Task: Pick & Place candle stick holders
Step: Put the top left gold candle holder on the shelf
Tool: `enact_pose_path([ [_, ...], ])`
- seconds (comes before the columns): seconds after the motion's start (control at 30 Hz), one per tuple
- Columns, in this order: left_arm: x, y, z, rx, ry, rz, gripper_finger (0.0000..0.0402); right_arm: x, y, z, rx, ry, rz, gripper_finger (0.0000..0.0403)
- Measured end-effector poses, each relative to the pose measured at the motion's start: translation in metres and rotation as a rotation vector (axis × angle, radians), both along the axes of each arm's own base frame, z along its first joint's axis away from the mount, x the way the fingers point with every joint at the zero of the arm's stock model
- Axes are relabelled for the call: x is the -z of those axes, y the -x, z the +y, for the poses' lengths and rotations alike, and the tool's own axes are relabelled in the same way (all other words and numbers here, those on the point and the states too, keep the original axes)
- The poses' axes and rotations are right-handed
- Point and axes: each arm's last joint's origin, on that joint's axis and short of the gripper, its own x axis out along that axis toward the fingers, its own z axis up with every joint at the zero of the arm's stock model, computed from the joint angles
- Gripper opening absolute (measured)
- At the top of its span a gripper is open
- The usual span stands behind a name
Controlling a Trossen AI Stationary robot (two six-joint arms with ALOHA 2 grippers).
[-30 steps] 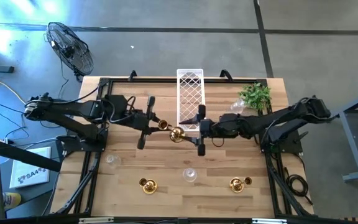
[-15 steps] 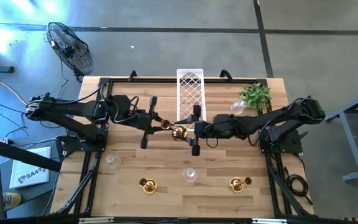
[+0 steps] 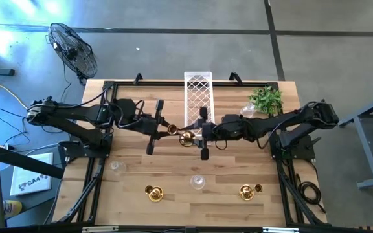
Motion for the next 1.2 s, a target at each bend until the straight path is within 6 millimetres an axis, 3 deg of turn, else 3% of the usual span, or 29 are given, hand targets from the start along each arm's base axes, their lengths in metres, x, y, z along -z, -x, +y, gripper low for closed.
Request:
enact_pose_path([
  [0.37,0.009,-0.017,-0.001,-0.047,-0.033,-0.001,0.0031,-0.001,0.0,-0.001,0.001,-0.004,-0.01,0.0149],
  [0.7,0.008,-0.017,0.0,-0.047,-0.034,-0.007,0.0031,0.001,0.0,-0.001,0.007,0.003,0.009,0.0139],
  [0.87,0.008,-0.017,0.0,-0.047,-0.033,-0.007,0.0031,0.001,0.0,-0.002,0.014,0.035,0.009,0.0096],
  [1.03,0.008,-0.017,0.0,-0.046,-0.035,-0.007,0.0031,0.001,0.0,-0.001,-0.002,0.099,0.01,0.0017],
  [1.2,0.008,-0.017,0.0,-0.048,-0.035,-0.007,0.0038,0.002,0.0,-0.002,0.018,0.109,0.015,0.0014],
])
